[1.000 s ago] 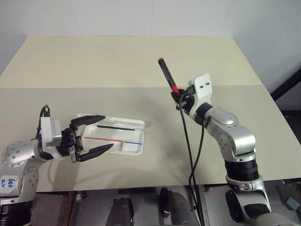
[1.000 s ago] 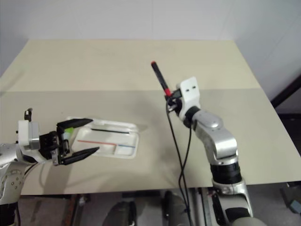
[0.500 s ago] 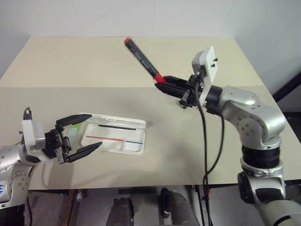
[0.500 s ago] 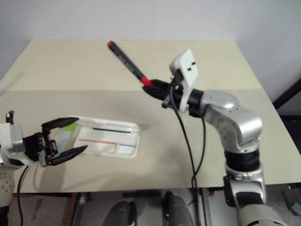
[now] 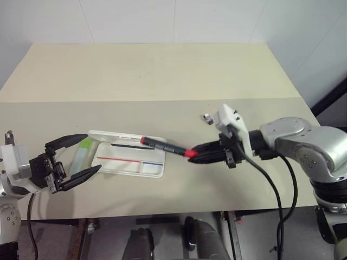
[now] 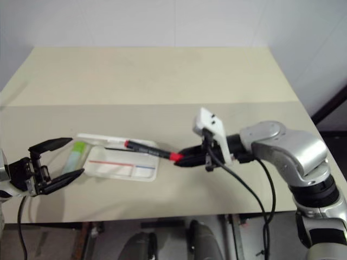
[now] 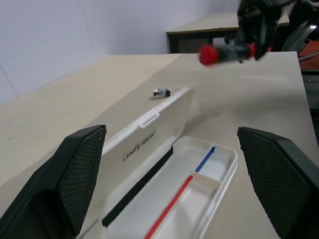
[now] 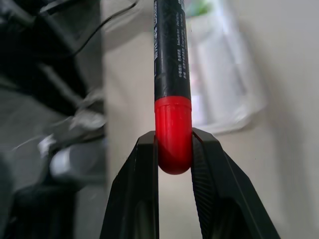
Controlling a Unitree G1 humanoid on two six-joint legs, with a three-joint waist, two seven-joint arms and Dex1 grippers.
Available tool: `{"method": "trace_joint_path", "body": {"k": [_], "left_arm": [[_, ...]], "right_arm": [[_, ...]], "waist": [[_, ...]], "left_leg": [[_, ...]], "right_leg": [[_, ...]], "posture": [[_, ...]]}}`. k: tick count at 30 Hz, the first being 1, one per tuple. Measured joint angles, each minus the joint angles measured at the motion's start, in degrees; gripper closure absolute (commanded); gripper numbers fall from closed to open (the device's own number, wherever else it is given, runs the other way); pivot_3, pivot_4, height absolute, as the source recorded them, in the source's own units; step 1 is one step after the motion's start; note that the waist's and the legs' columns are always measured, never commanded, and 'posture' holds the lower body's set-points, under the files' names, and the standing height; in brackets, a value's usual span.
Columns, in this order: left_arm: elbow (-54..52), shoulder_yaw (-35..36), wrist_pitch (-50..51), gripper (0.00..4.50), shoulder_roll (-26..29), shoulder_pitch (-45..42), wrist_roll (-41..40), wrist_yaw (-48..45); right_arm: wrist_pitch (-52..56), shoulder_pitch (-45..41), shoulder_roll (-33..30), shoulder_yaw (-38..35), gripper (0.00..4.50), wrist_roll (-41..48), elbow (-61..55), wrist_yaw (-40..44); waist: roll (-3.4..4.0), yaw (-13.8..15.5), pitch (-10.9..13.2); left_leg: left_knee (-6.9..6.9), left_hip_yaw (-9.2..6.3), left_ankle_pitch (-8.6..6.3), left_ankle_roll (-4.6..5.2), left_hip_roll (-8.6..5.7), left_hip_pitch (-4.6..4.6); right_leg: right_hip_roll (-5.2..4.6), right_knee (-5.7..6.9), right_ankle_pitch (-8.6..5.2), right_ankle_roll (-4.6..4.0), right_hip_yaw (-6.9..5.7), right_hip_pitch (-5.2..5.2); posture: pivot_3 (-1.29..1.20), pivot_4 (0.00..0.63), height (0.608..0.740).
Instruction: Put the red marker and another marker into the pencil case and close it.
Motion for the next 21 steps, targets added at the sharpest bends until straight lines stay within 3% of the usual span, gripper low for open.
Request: {"method": "trace_joint_path", "body": {"k": [4,12,21], "left_arm": [[0.1,1.5,-0.1,0.00,0.0,2.2,-0.3,-0.9],[3.4,3.0,-2.6,0.00,0.6,2.0,-0.2,-2.2],[5.6,3.5,-4.1,0.00,1.6,1.8,0.1,-2.6]], "right_arm": [[-0.2,-0.2,1.5,4.2,3.96,-2.1,0.1,-0.1],[-8.1,-5.8,12.6,17.4,3.96,-16.7,10.3,-3.1],[-13.0,-8.8,20.9,20.3,3.96,-25.8,15.9,-6.0]], "waist": [[-0.02,0.1,0.0],[-0.04,0.0,0.0],[-0.08,0.0,-0.1]], "left_leg": [[0.04,-0.03,0.02,-0.03,0.00,0.02],[0.18,-0.03,0.06,-0.08,-0.01,0.05],[0.18,-0.03,0.06,-0.08,-0.01,0.01]], "right_leg": [[-0.02,0.08,-0.01,-0.02,-0.01,0.00],[-0.03,0.36,-0.03,-0.10,-0.02,-0.04],[-0.05,0.57,-0.03,-0.10,-0.06,-0.04]], "posture": [[0.00,0.150,0.740],[0.00,0.150,0.740],[0.00,0.150,0.740]]}}
